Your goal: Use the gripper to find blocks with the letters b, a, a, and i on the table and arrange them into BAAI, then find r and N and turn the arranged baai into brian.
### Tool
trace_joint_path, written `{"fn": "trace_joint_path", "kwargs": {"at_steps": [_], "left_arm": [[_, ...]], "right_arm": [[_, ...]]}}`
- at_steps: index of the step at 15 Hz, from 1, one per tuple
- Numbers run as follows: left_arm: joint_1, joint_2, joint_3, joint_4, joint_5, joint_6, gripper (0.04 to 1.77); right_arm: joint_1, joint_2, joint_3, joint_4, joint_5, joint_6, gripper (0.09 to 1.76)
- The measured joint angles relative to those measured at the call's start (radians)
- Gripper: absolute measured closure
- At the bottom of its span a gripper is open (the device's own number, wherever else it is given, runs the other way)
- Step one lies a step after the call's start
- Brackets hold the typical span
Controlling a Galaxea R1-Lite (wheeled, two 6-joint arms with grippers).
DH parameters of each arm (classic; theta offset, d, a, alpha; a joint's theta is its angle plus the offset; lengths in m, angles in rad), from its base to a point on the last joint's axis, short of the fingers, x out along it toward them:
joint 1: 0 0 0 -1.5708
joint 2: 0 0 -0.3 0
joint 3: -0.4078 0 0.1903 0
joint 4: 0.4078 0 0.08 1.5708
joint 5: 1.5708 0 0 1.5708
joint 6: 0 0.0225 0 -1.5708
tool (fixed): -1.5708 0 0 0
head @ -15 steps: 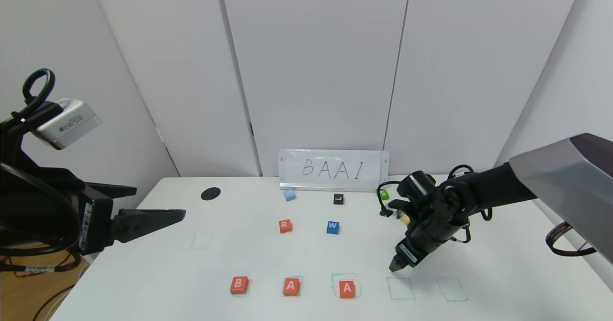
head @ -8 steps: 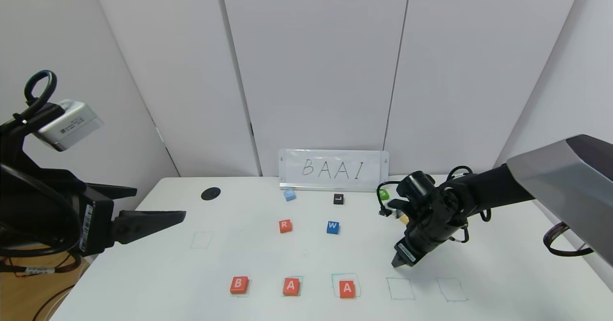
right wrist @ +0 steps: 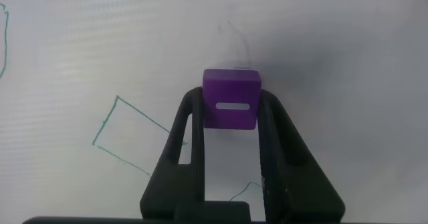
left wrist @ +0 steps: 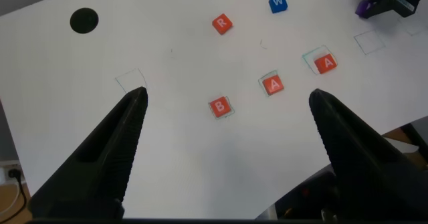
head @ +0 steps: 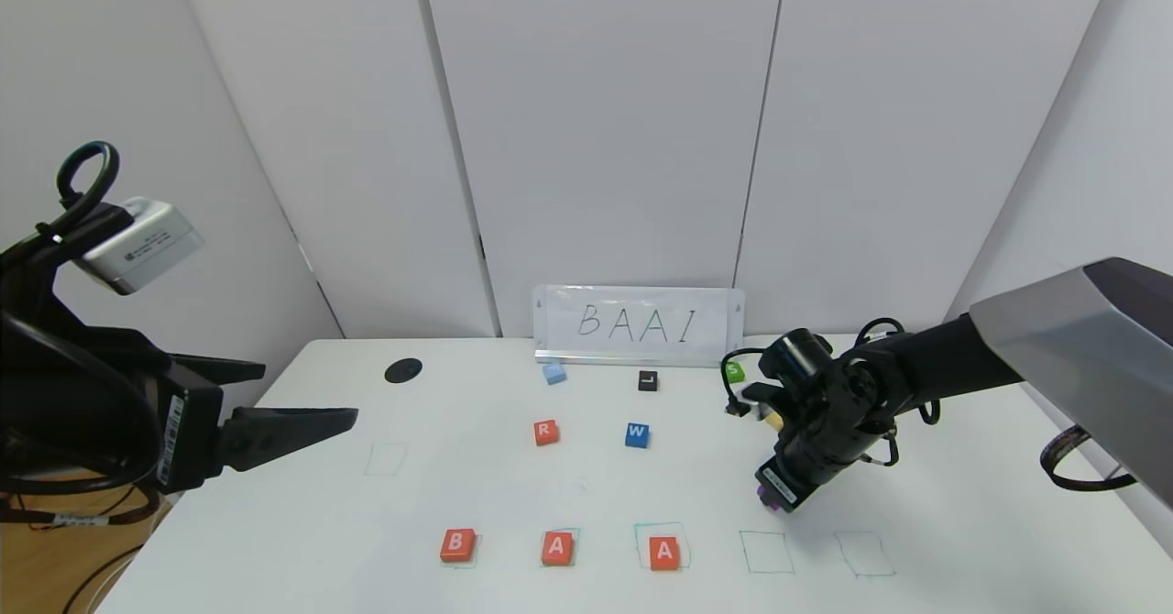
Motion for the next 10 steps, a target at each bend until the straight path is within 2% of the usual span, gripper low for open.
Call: {"fn": "trace_joint_path", "kwargs": {"at_steps": [5,10], "left_arm": [[0.000,0.007,0.001,0.000,0.000,0.020,0.09],[0.000,0.017,0.021,-0.027,0.000,0.027,0.09]], "right_arm": [[0.001,-0.020,0.012,0.007,0.000,-0.026,1.32],[0.010,-0.065,0.033,0.051,0.000,-0.201,1.32]]}}
